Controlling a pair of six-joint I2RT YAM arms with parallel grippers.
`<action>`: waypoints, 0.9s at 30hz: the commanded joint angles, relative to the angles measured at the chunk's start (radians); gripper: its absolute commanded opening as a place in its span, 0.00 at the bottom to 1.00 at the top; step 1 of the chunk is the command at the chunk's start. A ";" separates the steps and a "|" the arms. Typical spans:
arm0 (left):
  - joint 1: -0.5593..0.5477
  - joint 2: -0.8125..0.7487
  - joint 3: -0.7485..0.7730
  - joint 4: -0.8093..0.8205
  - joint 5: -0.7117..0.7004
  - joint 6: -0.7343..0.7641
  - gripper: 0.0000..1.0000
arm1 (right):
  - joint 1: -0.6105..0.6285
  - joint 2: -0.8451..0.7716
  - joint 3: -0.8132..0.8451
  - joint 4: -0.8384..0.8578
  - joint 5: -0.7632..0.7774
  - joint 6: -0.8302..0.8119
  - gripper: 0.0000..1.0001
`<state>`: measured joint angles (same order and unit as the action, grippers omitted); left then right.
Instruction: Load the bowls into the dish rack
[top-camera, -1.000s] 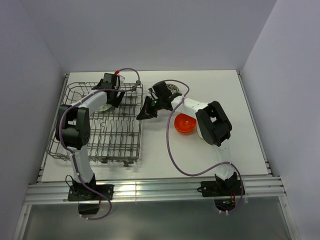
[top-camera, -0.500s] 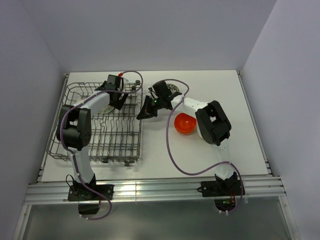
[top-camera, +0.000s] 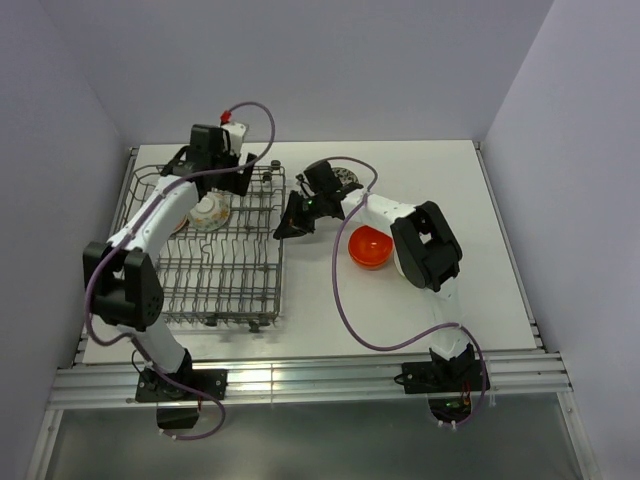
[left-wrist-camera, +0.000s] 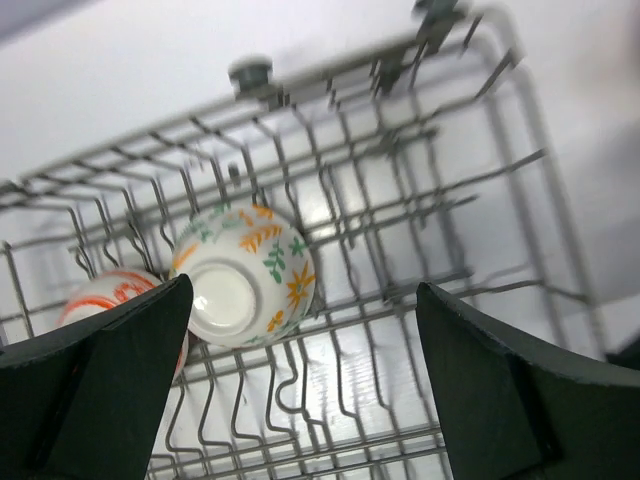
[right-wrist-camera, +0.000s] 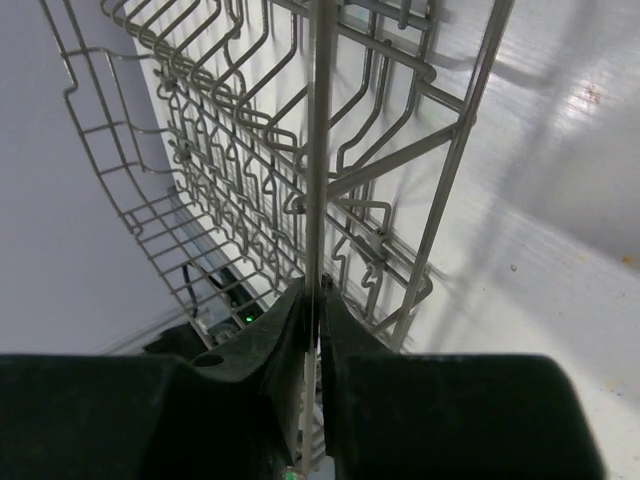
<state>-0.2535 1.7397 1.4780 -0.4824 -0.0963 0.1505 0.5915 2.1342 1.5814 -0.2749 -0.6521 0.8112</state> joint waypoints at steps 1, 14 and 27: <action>0.020 -0.100 0.073 -0.036 0.133 -0.077 0.99 | -0.005 -0.002 0.038 -0.044 0.058 -0.078 0.17; 0.198 -0.212 0.059 -0.087 0.392 -0.141 0.99 | -0.024 -0.082 0.017 -0.110 0.141 -0.112 0.81; 0.203 -0.229 0.022 -0.035 0.422 -0.223 1.00 | -0.263 -0.240 0.031 -0.182 0.172 -0.225 0.71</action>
<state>-0.0490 1.5604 1.5074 -0.5617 0.2924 -0.0460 0.4133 1.9568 1.5856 -0.4576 -0.4953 0.6338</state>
